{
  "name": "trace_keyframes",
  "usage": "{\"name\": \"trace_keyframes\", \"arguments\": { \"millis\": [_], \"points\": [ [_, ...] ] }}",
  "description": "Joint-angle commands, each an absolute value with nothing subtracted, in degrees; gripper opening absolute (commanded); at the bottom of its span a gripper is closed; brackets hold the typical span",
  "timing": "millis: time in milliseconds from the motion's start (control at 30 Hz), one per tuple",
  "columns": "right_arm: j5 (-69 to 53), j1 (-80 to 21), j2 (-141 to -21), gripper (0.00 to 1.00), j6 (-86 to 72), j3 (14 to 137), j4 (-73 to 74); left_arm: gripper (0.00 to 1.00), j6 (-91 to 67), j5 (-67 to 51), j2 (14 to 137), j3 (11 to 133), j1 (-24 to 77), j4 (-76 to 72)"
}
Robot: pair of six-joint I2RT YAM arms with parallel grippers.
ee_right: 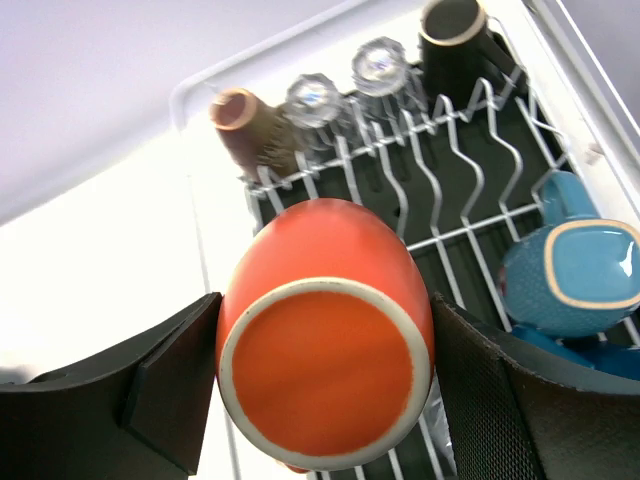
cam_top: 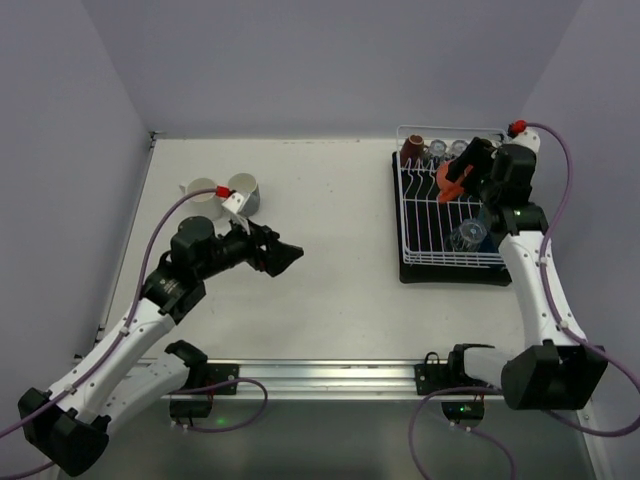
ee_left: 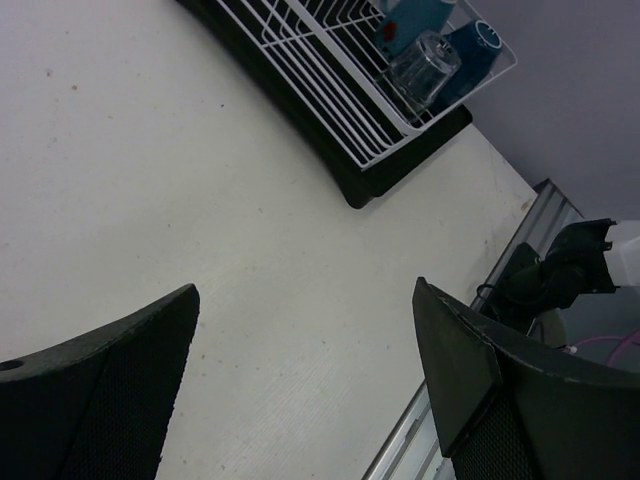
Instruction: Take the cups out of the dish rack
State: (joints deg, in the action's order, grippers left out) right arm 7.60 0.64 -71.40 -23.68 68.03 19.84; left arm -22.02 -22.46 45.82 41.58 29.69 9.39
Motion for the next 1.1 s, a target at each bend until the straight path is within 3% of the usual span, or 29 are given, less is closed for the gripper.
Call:
{"name": "trace_keyframes", "arguments": {
  "millis": [0, 300, 733, 1000, 1067],
  "points": [
    [0.89, 0.44, -65.23, 0.40, -28.03, 65.84, 13.36, 0.90, -29.77, -27.23, 47.89, 44.30, 29.62, 0.54],
    [-25.97, -3.51, -50.63, 0.40, -45.07, 49.15, -0.33, 0.84, -45.59, -34.63, 60.63, 43.85, 32.43, -24.68],
    [-32.34, -16.87, -48.42, 0.39, -57.83, 38.41, -18.18, 0.77, -53.87, -33.05, 75.14, 47.55, 38.93, -40.15],
    [-33.13, -18.98, -51.59, 0.39, -62.04, 35.51, -25.39, 0.54, -56.60, -33.57, 76.29, 47.37, 40.16, -46.05],
    [-34.45, -19.16, -53.52, 0.39, -65.03, 34.11, -29.69, 0.39, -57.65, -33.57, 76.46, 46.94, 40.25, -47.98]
  ]
}}
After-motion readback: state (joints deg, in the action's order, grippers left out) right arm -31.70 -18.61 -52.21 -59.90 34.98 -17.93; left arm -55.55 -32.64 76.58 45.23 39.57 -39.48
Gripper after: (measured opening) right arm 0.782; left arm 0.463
